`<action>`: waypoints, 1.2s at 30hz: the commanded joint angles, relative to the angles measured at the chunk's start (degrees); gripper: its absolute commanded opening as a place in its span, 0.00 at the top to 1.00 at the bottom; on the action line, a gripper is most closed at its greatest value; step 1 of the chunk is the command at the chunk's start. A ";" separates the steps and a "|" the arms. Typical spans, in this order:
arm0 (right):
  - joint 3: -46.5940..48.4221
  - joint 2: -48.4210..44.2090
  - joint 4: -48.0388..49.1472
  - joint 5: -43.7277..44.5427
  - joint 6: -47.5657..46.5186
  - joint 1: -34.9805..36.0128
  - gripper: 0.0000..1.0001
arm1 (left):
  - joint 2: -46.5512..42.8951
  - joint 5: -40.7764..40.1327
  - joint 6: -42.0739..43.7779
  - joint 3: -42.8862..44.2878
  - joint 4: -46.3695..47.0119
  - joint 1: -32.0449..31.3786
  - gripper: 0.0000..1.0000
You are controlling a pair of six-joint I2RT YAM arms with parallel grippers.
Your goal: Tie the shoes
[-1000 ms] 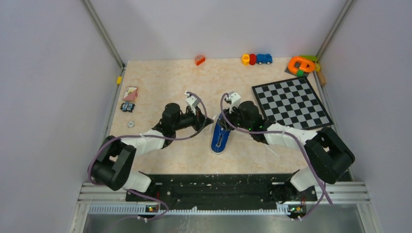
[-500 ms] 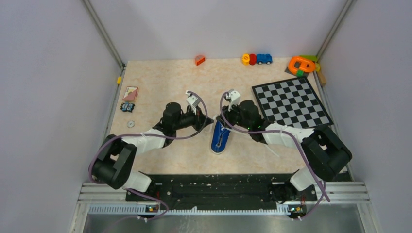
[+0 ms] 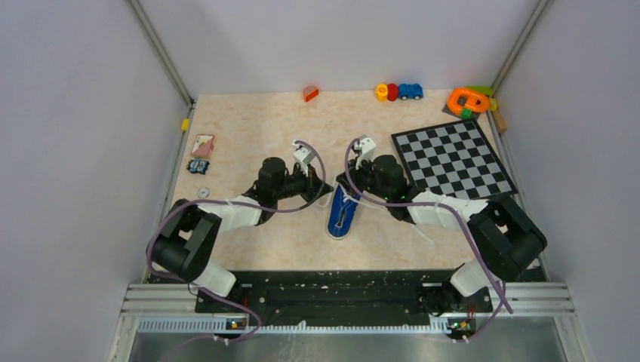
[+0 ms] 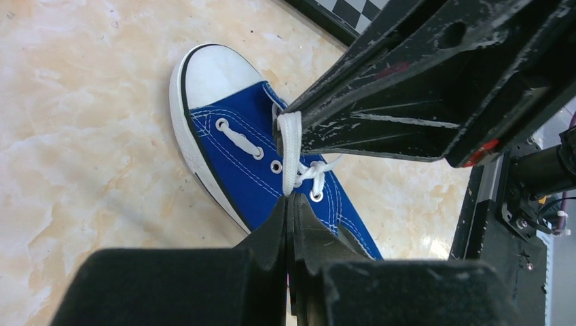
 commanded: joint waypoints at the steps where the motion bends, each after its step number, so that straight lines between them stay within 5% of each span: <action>1: -0.65 -2.22 4.14 0.47 3.19 -0.39 1.00 | 2.49 1.07 -1.59 2.38 3.23 0.09 1.00; 6: -1.31 -2.58 2.40 1.39 6.78 -0.98 1.00 | 4.38 0.42 -3.15 2.70 6.07 -0.93 0.99; 14: -1.90 -3.06 -0.03 3.42 10.78 -2.21 1.00 | 1.05 -9.14 -3.94 -0.83 8.27 -2.78 0.84; 22: 1.78 -3.12 -7.15 5.74 13.76 -2.26 1.00 | -5.61 -25.65 -0.84 -5.03 6.61 -8.44 0.60; 36: 4.61 -3.32 -11.38 5.05 17.61 -2.33 1.00 | -2.75 -27.31 6.10 -2.46 6.59 -11.26 0.57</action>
